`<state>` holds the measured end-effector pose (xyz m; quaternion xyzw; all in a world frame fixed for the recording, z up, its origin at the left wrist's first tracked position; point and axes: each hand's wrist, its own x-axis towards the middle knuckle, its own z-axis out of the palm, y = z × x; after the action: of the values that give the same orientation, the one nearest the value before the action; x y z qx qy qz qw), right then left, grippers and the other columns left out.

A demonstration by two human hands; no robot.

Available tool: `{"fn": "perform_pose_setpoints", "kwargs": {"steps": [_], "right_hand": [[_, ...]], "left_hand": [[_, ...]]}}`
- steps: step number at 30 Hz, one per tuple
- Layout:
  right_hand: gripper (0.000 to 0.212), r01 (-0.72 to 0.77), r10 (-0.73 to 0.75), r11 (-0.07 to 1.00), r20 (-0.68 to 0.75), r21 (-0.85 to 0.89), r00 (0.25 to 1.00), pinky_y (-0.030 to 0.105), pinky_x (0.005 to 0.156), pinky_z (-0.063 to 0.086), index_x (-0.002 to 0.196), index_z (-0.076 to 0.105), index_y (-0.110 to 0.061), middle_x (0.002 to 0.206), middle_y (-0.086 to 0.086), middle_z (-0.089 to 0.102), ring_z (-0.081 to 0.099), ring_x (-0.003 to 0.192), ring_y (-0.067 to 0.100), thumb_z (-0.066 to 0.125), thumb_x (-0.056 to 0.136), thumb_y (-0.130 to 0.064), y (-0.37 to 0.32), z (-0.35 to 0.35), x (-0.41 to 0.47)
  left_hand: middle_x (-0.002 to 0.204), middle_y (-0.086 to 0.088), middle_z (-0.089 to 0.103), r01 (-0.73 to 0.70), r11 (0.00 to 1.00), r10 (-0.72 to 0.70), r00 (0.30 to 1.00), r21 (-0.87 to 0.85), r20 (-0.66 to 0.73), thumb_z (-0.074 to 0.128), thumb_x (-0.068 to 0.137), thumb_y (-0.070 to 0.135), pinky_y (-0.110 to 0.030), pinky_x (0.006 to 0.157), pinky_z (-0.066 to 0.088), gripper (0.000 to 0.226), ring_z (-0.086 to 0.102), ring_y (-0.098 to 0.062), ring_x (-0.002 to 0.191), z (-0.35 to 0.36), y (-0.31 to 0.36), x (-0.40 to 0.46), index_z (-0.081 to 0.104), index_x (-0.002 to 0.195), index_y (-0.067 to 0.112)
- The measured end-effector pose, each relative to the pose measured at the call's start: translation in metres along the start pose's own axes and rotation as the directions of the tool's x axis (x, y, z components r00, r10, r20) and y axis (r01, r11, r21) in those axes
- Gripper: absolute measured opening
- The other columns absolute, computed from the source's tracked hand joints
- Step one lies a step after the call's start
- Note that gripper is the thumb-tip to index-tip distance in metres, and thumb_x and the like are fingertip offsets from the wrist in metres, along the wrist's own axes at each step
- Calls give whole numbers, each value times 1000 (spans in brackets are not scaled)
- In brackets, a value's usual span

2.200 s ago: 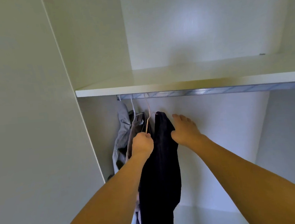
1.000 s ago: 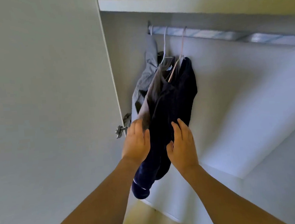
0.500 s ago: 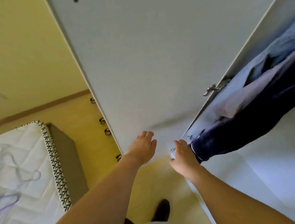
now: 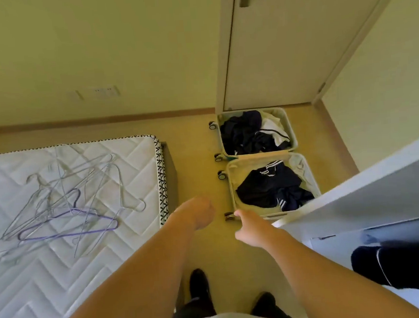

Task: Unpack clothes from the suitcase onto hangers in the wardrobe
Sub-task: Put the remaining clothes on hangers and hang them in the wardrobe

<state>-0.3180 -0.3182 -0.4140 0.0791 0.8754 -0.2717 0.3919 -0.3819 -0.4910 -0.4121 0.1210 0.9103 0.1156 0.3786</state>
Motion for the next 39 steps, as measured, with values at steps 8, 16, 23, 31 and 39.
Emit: {"fn": "perform_pose_setpoints", "kwargs": {"steps": [8, 16, 23, 31, 39], "right_hand": [[68, 67, -61, 996, -91, 60, 994, 29, 71, 42, 150, 27, -22, 153, 4, 26, 50, 92, 17, 53, 89, -8, -70, -42, 76], [64, -97, 103, 994, -209, 42, 972, 42, 97, 48, 147, 30, -19, 146, 7, 35, 49, 122, 29, 55, 89, -12, -59, -78, 135], [65, -200, 260, 953, -276, 229, 925, 41, 91, 52, 148, 30, -21, 142, 7, 36, 54, 114, 27, 57, 90, -13, -30, -76, 216], [62, -212, 369, 892, -372, 400, 851, 42, 90, 53, 146, 32, -20, 142, 7, 36, 55, 111, 26, 58, 90, -16, 30, -7, 348], [65, -203, 500, 793, -422, 575, 756, 40, 87, 52, 147, 29, -21, 145, 6, 31, 57, 108, 30, 58, 89, -11, 42, 75, 347]], "left_hand": [[121, -17, 58, 122, 979, -141, 984, -165, -108, 36, 102, 23, -43, 95, 47, 34, 56, -34, 112, -66, -41, 52, 54, 121, 2], [121, -19, 52, 155, 965, -169, 984, -211, -52, 41, 98, 3, -43, 92, 49, 28, 54, -35, 110, -106, -51, 126, 56, 121, -2], [125, -13, 57, -5, 993, 4, 1000, -114, -10, 34, 102, 25, -43, 96, 47, 34, 55, -32, 113, -103, -39, 234, 51, 125, 6], [124, -15, 59, -223, 968, 223, 975, 111, 13, 35, 102, 23, -39, 90, 45, 30, 56, -32, 111, -14, -61, 386, 57, 116, 7], [118, -15, 58, -388, 899, 388, 921, 201, 40, 36, 99, 27, -38, 78, 42, 25, 54, -31, 98, 34, -100, 400, 51, 110, 11]]}}
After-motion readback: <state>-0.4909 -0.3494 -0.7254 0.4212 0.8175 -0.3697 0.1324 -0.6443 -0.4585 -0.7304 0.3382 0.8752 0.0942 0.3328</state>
